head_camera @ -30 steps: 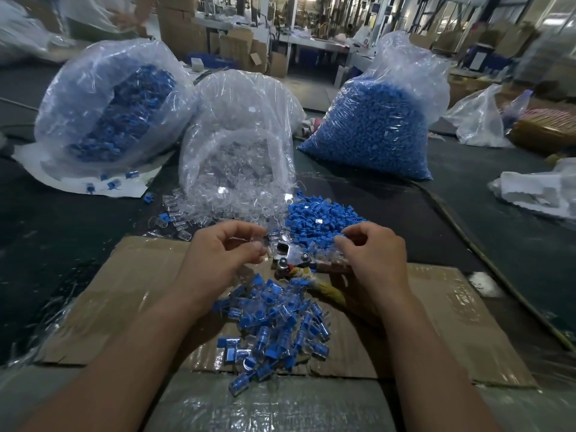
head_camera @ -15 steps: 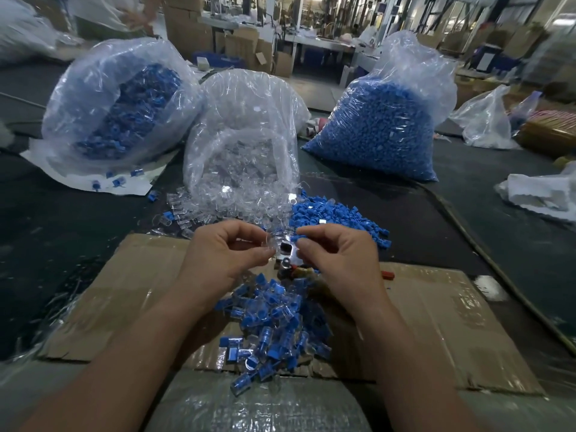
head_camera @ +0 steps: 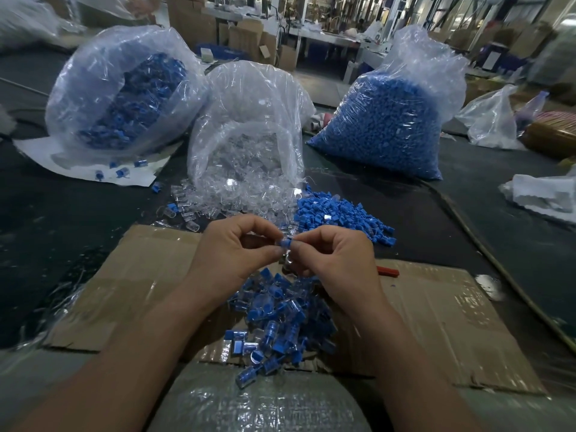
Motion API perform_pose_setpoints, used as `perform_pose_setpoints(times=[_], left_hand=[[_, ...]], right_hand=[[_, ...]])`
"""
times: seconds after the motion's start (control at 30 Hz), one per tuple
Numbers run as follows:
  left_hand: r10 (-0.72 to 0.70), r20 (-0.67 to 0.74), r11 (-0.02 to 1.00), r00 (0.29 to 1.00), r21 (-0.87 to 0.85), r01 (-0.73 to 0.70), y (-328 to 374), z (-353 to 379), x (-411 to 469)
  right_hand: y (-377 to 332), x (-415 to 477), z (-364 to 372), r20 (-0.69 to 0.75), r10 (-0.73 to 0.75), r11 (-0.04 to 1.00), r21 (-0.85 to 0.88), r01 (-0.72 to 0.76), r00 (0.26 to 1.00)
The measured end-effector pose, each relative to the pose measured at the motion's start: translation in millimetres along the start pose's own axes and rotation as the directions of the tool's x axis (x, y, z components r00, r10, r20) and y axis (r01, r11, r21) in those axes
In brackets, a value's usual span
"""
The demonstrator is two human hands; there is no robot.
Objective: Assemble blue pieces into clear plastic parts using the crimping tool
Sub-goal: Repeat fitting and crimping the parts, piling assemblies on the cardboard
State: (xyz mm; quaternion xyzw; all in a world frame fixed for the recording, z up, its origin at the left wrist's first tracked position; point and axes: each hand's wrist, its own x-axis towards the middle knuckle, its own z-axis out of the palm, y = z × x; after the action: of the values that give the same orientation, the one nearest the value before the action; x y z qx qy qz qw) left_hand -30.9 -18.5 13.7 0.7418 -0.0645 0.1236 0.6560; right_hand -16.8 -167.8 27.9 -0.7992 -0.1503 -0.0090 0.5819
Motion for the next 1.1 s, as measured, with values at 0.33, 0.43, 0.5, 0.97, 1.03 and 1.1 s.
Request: perform_pose_setpoints(times=[0.33, 0.43, 0.5, 0.97, 1.03, 1.1], left_hand=[[0.026, 0.033, 0.995, 0.999, -0.097, -0.022, 3, -1, 1], [0.033, 0.057, 0.99, 0.998, -0.137, -0.025, 3, -1, 1], [0.049, 0.059, 0.988, 0.997, -0.152, -0.039, 3, 0, 0], [-0.032, 0.15, 0.994, 0.988, -0.096, 0.047, 3, -3, 0], [-0.058, 0.158, 0.992, 0.986, -0.104, 0.075, 3, -3, 1], [-0.083, 0.17, 0.984, 0.982, -0.141, 0.107, 2, -2, 2]], right_hand=[[-5, -1, -9, 0.105, 0.057, 0.988, 0.139, -0.071, 0.993], [-7, -2, -10, 0.155, 0.092, 0.968, 0.217, -0.124, 0.984], [-9, -3, -11, 0.205, 0.109, 0.941, 0.295, -0.168, 0.973], [6, -1, -7, 0.138, -0.032, 0.995, 0.096, 0.019, 0.99], [8, -2, -4, 0.143, -0.056, 0.996, 0.08, 0.044, 0.988], [10, -2, -3, 0.105, -0.082, 0.994, 0.079, 0.074, 0.991]])
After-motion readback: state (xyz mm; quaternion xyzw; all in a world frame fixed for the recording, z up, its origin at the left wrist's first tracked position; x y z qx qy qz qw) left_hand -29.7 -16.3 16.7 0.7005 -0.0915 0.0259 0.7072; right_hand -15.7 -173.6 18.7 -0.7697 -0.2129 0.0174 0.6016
